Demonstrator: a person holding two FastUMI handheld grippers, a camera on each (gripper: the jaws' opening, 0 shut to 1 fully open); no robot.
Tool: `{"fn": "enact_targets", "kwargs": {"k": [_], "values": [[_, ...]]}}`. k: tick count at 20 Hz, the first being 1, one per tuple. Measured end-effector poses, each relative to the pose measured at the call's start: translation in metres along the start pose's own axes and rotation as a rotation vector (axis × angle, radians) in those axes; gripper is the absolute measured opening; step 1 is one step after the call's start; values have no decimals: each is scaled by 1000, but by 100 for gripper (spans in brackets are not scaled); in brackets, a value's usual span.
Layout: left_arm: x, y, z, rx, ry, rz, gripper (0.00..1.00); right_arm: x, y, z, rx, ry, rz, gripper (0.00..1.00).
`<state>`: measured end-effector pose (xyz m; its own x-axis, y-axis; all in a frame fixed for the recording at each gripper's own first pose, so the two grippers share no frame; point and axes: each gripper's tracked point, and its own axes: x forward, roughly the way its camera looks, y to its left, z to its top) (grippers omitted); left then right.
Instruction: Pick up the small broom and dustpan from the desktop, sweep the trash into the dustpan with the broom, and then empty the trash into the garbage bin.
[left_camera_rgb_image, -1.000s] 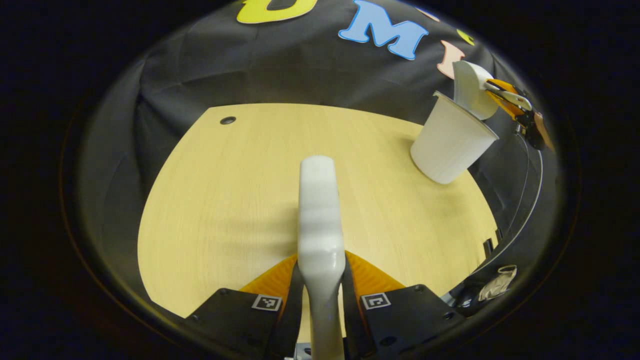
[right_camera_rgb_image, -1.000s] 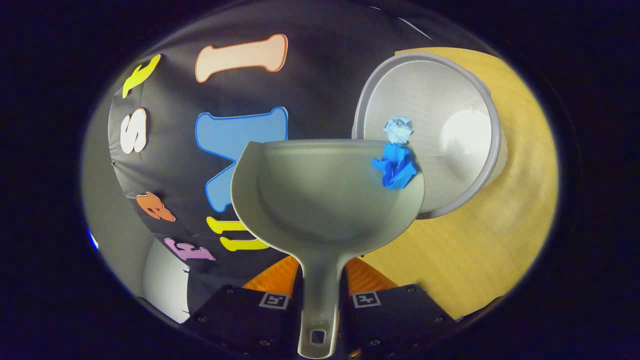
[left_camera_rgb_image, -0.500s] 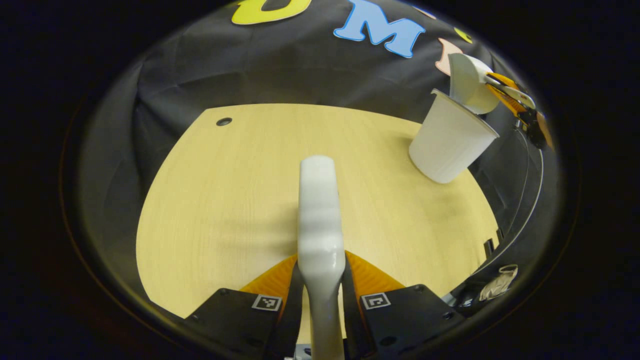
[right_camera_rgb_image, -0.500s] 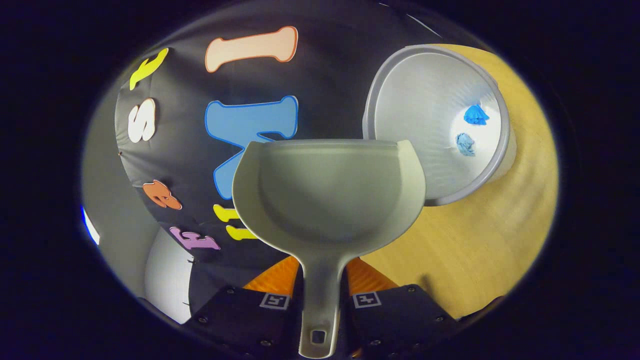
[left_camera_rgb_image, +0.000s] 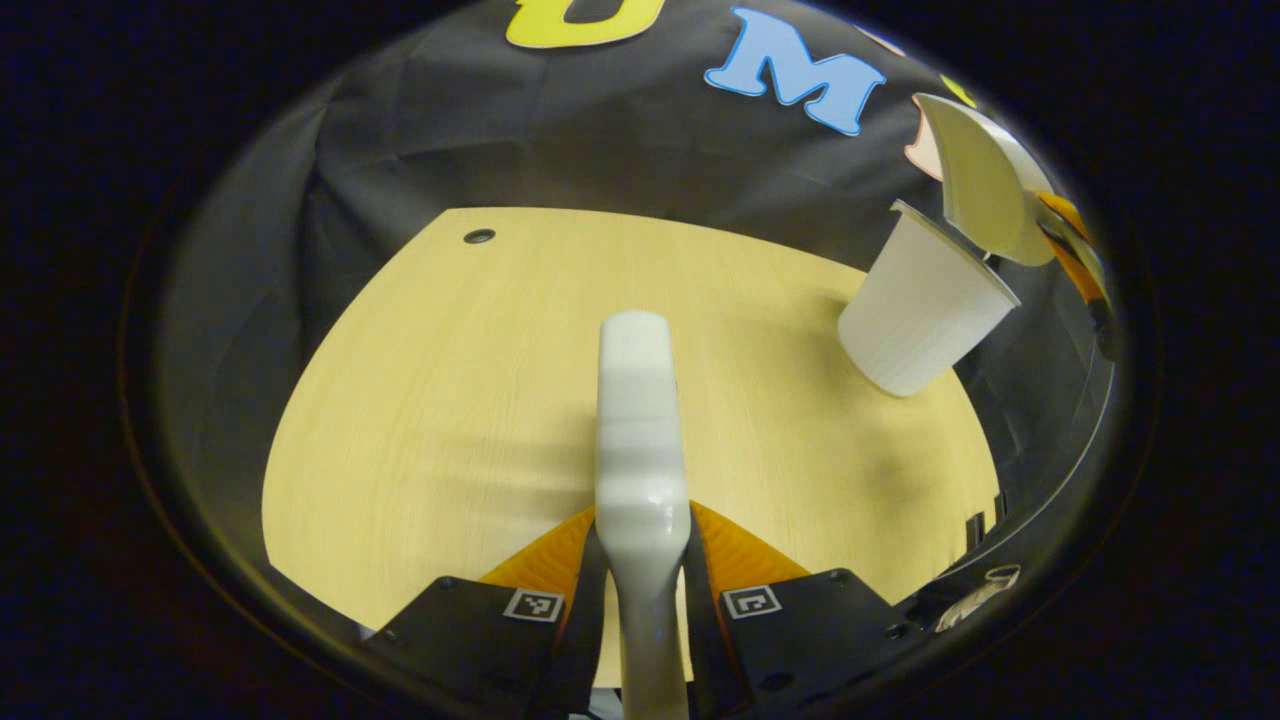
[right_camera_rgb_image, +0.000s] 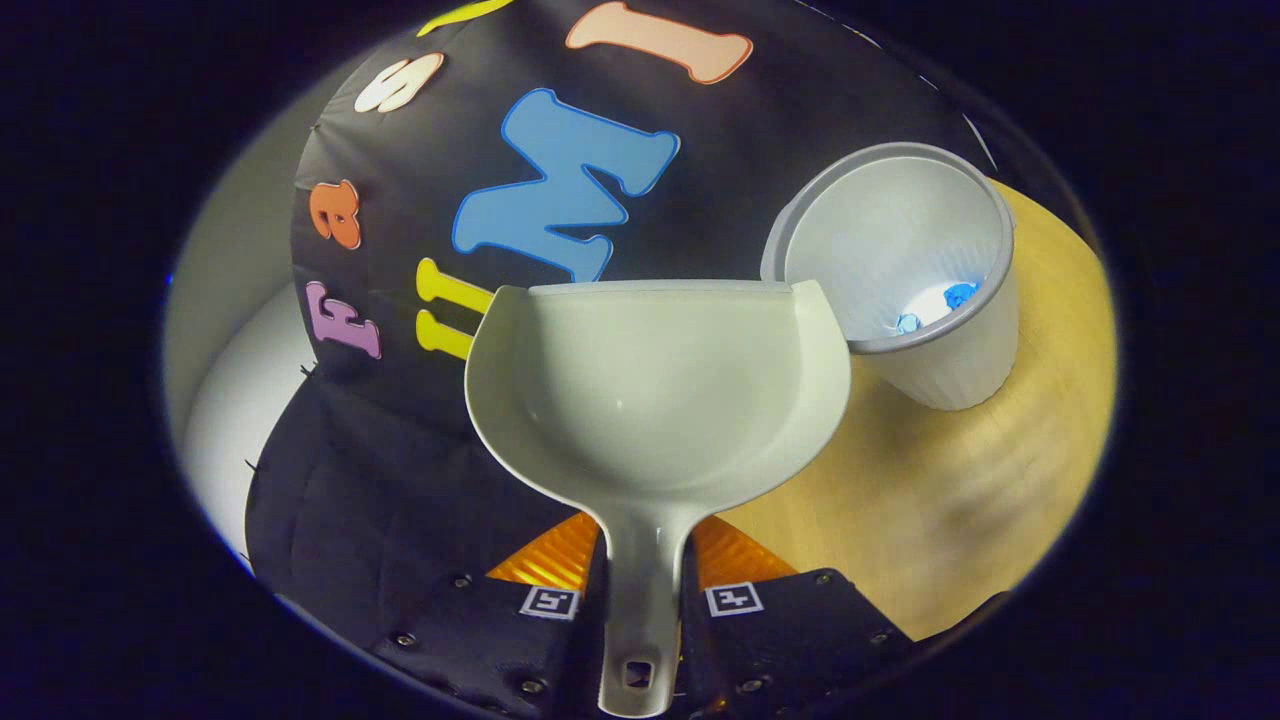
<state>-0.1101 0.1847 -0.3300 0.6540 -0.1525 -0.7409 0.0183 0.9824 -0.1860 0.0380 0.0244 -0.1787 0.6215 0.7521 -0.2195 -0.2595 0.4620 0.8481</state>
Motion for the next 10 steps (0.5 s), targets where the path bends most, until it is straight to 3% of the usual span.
{"fn": "enact_targets", "kwargs": {"k": [5,7,10], "values": [[2,2,2,0,5,9,44,5,-17,-44,-222,27,-119,31],[3,2,4,7,13,0,41,14,-24,-60,-310,26,-184,31],[8,6,3,22,31,-12,46,23,-51,-81,-446,30,-300,31]]}}
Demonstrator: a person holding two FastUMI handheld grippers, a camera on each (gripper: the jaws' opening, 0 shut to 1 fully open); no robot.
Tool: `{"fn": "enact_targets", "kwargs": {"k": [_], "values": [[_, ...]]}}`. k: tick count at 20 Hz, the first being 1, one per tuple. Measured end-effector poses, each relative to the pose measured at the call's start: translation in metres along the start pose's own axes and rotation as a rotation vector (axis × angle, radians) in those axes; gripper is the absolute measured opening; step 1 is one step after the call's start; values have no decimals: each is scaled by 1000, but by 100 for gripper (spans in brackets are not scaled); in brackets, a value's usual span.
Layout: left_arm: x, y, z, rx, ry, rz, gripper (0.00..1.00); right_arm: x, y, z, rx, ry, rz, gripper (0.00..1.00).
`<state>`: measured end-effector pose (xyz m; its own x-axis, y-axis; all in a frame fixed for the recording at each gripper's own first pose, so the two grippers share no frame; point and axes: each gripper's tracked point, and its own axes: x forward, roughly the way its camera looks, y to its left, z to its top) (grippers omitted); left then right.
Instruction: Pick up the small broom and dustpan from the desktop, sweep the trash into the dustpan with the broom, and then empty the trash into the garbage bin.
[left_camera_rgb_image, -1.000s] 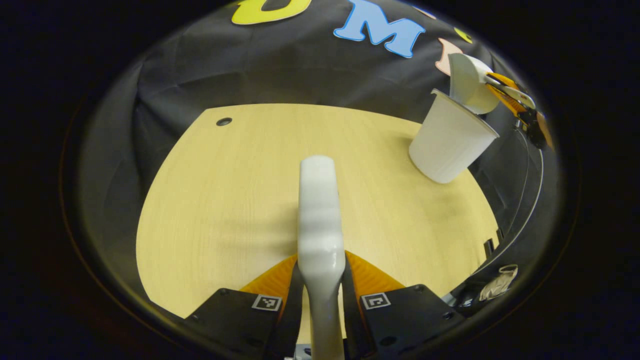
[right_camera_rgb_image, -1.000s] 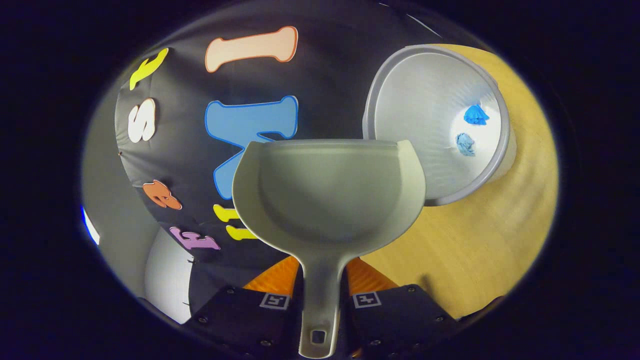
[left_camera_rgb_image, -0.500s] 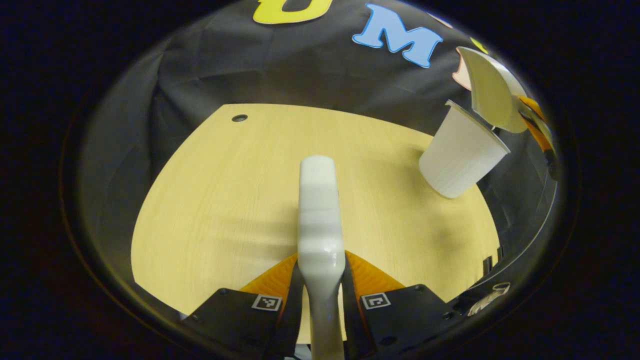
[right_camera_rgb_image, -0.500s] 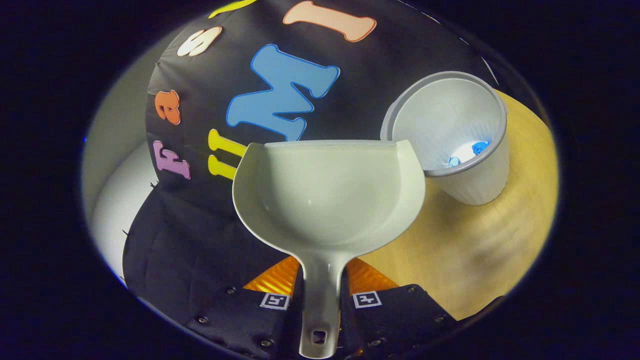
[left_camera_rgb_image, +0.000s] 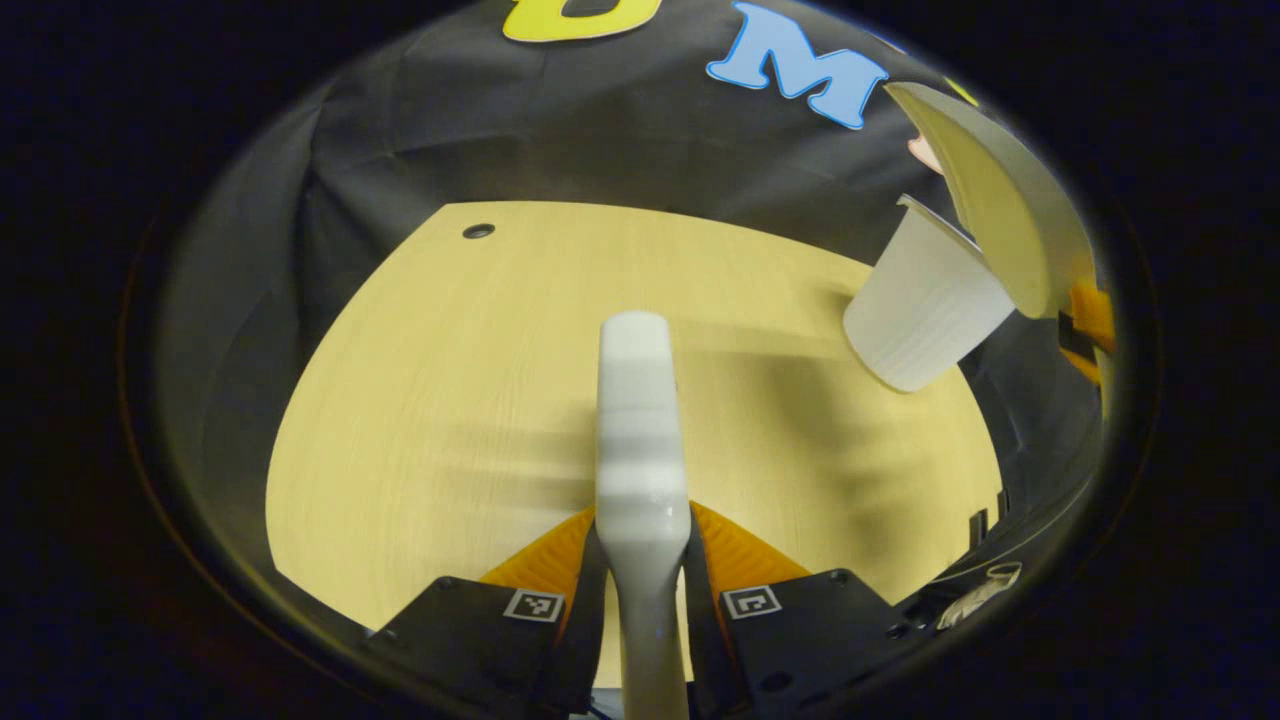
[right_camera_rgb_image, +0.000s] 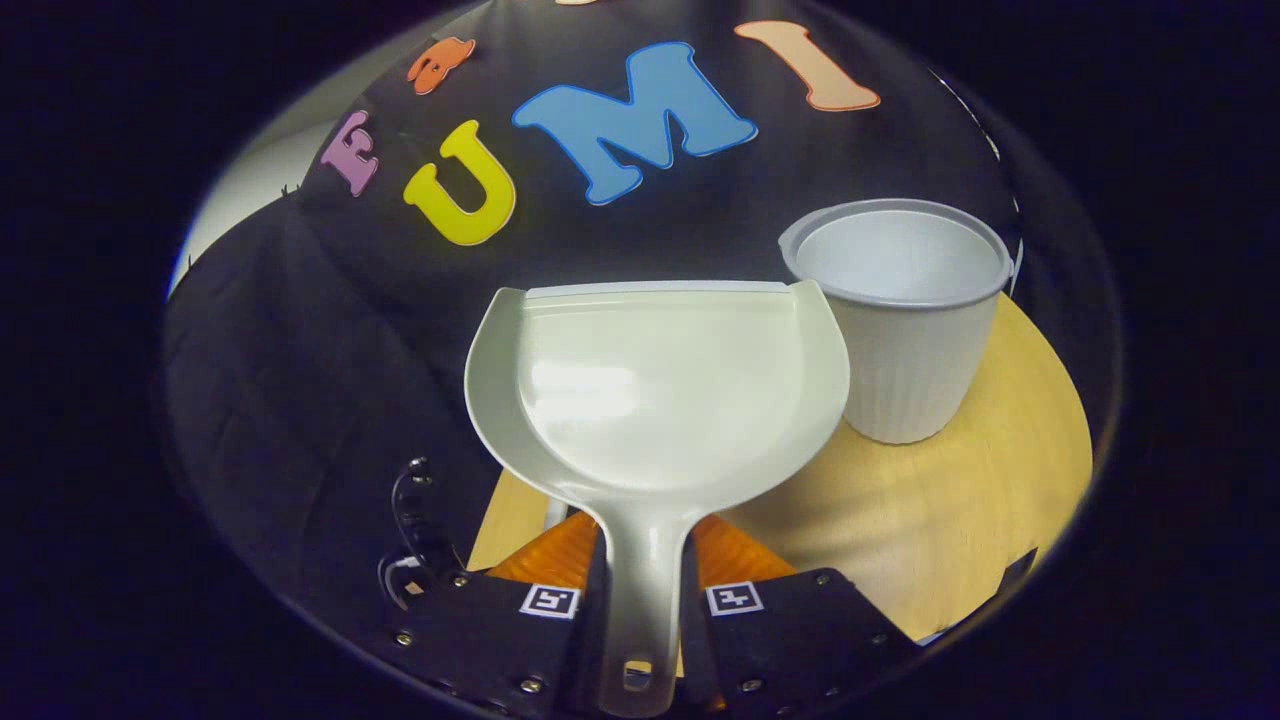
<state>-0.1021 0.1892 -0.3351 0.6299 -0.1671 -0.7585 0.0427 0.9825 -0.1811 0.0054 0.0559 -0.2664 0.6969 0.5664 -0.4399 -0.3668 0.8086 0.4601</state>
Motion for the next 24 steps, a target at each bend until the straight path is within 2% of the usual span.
{"fn": "enact_targets", "kwargs": {"k": [1,5,10,17,21,24], "values": [[2,1,1,3,3,-4,43,3,-4,-10,-38,8,-39,31],[11,4,-2,3,26,-22,44,25,-23,-53,-124,58,-150,32],[18,6,-11,4,67,-13,41,49,-45,-97,-156,119,-236,32],[26,8,-26,9,109,24,42,80,-77,-140,-129,205,-329,32],[23,4,-30,22,148,36,44,84,-84,-164,-93,277,-345,32],[18,-1,-11,26,170,36,41,83,-87,-174,-63,309,-352,32]]}}
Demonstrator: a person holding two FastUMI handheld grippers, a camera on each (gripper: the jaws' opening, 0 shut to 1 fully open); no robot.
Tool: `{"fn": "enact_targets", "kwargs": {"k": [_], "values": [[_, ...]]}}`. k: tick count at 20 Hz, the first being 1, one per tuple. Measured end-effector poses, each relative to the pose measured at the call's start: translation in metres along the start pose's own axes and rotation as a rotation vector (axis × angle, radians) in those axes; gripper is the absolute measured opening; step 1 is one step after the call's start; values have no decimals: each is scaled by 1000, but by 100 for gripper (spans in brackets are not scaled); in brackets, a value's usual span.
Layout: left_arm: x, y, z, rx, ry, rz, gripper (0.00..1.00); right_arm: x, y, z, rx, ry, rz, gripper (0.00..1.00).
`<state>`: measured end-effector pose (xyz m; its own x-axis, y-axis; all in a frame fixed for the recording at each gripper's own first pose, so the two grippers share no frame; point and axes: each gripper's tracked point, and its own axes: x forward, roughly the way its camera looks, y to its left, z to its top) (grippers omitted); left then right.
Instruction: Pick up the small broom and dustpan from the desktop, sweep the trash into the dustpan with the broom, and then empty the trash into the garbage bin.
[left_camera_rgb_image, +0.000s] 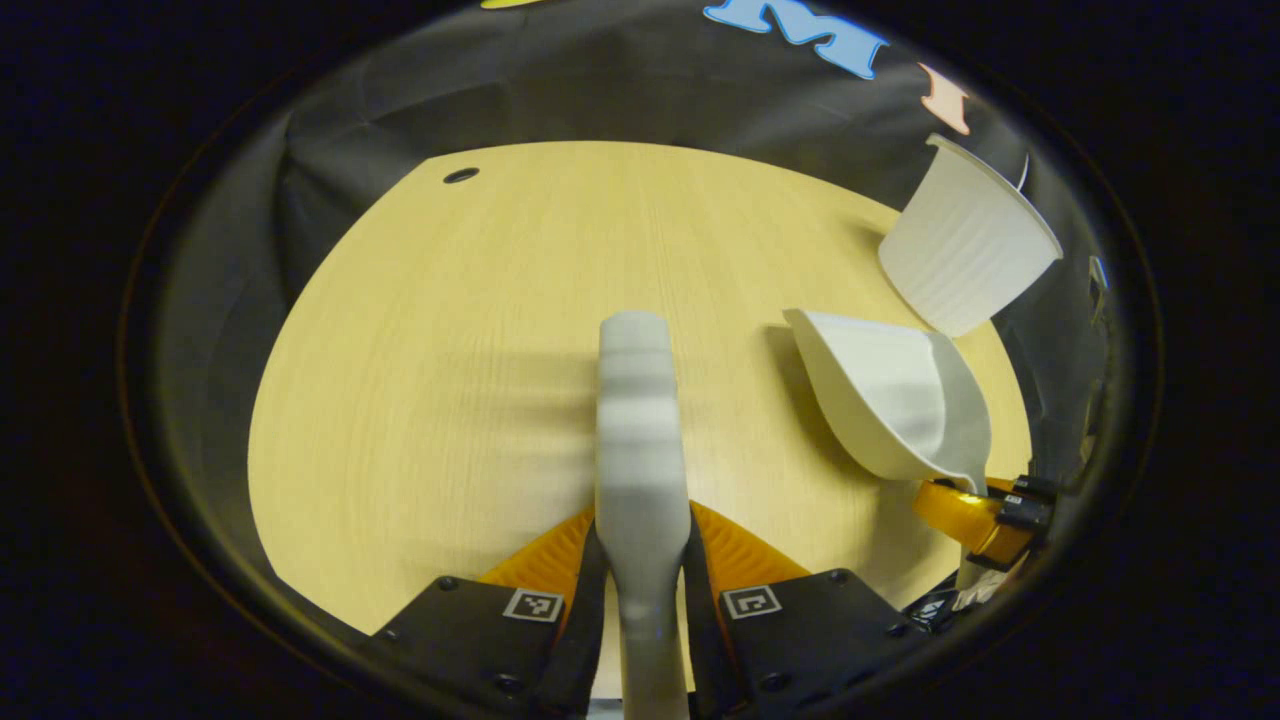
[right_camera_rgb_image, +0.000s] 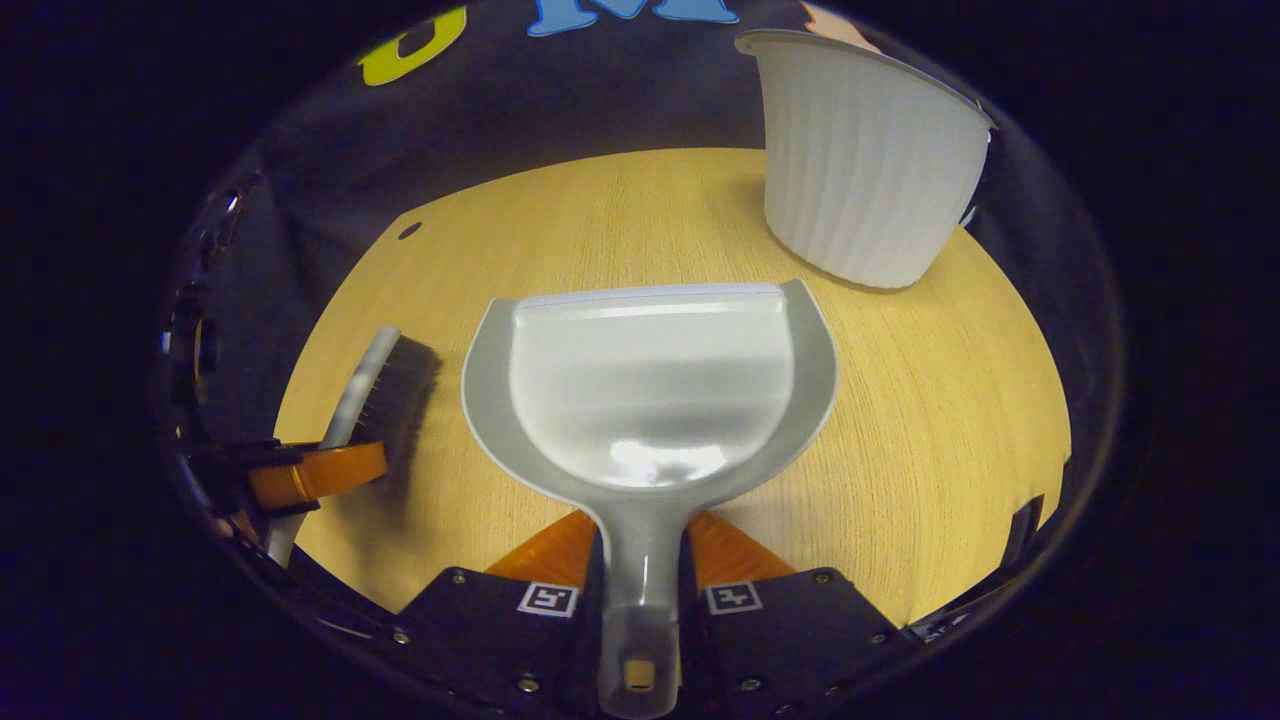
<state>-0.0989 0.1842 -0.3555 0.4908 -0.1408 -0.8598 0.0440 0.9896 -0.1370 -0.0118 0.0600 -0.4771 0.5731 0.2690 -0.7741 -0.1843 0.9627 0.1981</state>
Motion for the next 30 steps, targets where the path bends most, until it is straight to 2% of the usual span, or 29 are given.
{"fn": "enact_targets", "kwargs": {"k": [7,18,20,21,22,24,25,26,27,28,30], "values": [[1,5,14,24,9,17,42,9,-3,-12,7,17,-33,32],[1,10,24,30,-14,1,52,-4,-11,-13,35,20,-59,36],[-4,11,28,39,-31,-5,58,-9,-15,-12,39,10,-71,46],[-7,9,28,35,-33,-23,53,-12,-14,-10,43,3,-67,49],[-9,9,29,33,-42,-25,64,-16,-16,-10,44,-1,-73,66],[-12,10,32,32,-63,-29,74,-24,-15,-8,50,-15,-77,82],[-16,10,33,28,-72,-34,75,-28,-15,-6,52,-22,-77,84],[-18,11,34,26,-82,-32,81,-32,-15,-6,51,-27,-82,93],[-21,12,35,28,-95,-25,91,-37,-16,-3,48,-34,-87,98],[-24,14,39,37,-112,-18,100,-43,-17,2,45,-47,-90,97],[-31,12,48,54,-164,-5,96,-56,-20,12,41,-84,-91,98]]}}
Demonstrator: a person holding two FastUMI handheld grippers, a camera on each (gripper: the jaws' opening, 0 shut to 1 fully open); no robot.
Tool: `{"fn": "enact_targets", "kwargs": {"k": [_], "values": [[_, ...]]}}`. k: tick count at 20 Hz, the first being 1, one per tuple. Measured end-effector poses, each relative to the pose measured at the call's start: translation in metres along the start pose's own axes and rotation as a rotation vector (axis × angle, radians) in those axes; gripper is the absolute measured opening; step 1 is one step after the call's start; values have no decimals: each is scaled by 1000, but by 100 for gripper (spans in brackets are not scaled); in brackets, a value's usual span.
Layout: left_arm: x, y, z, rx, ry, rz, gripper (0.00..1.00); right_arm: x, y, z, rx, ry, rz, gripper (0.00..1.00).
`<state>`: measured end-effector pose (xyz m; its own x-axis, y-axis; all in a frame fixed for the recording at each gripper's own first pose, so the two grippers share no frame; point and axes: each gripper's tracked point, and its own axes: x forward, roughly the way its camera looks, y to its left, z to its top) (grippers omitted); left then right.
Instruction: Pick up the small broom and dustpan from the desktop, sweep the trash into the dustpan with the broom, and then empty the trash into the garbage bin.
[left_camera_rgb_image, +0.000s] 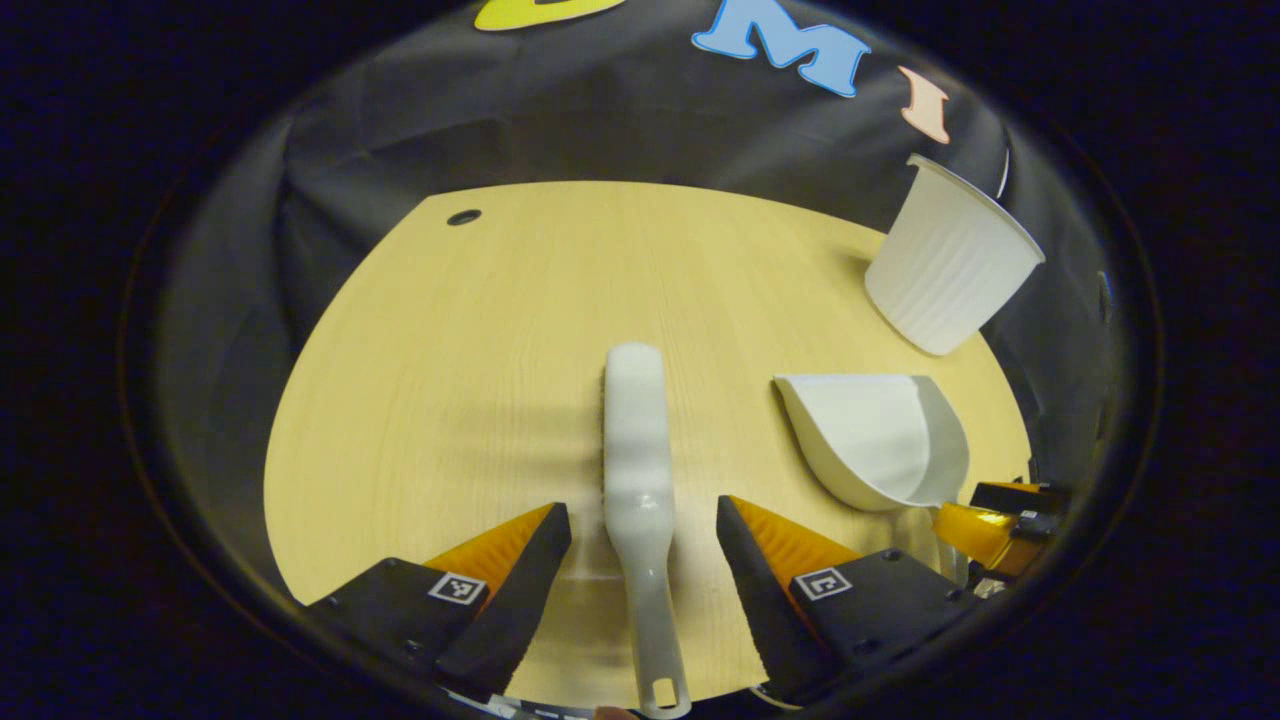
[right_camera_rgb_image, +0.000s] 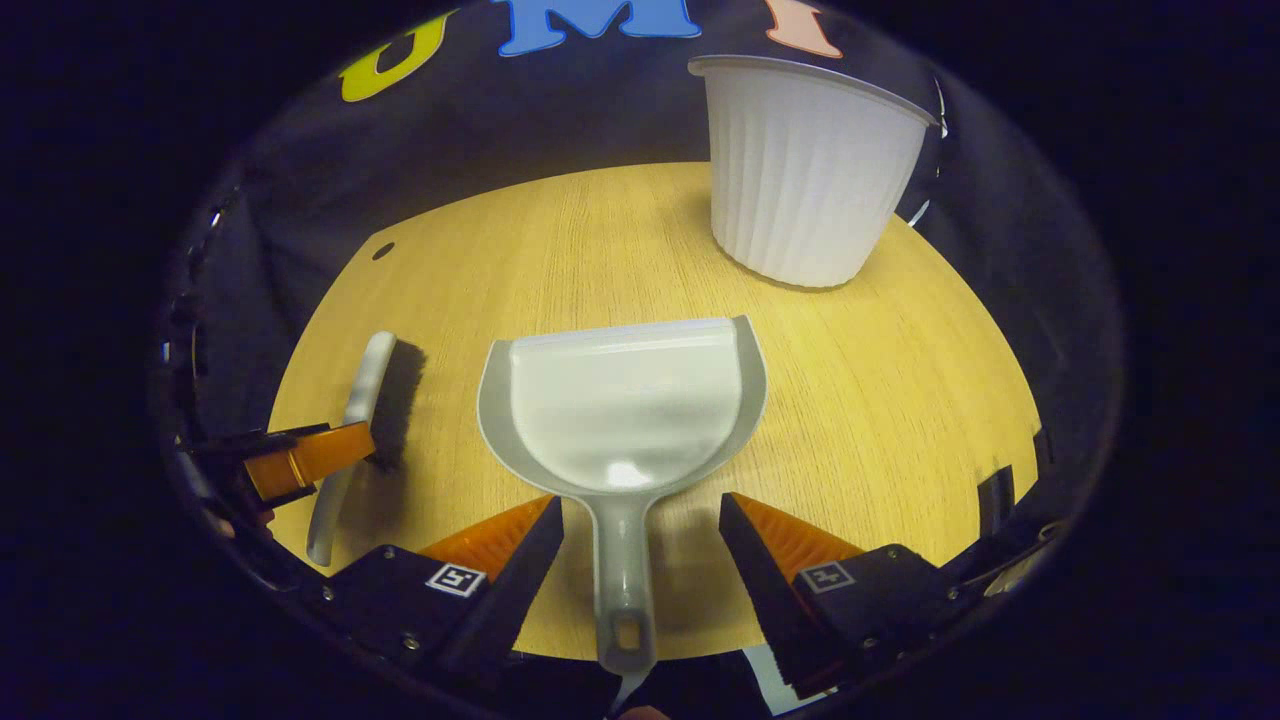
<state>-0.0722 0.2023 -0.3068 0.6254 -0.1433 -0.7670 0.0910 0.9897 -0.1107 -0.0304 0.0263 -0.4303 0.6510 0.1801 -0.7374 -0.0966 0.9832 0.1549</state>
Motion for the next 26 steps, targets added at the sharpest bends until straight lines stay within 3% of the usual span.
{"fn": "enact_targets", "kwargs": {"k": [6,10,19,23,26], "values": [[-38,-12,60,43,-285,24,96,-35,-16,69,-51,-258,-11,98],[-76,-32,102,5,-496,36,96,-70,-37,114,-100,-460,-24,98],[-158,-82,152,-12,-867,79,96,-140,-87,171,-209,-787,-93,97],[-180,-93,151,-45,-930,84,95,-165,-87,186,-262,-926,-90,95],[-186,-99,154,-21,-944,79,95,-171,-86,190,-259,-948,-94,95]]}}
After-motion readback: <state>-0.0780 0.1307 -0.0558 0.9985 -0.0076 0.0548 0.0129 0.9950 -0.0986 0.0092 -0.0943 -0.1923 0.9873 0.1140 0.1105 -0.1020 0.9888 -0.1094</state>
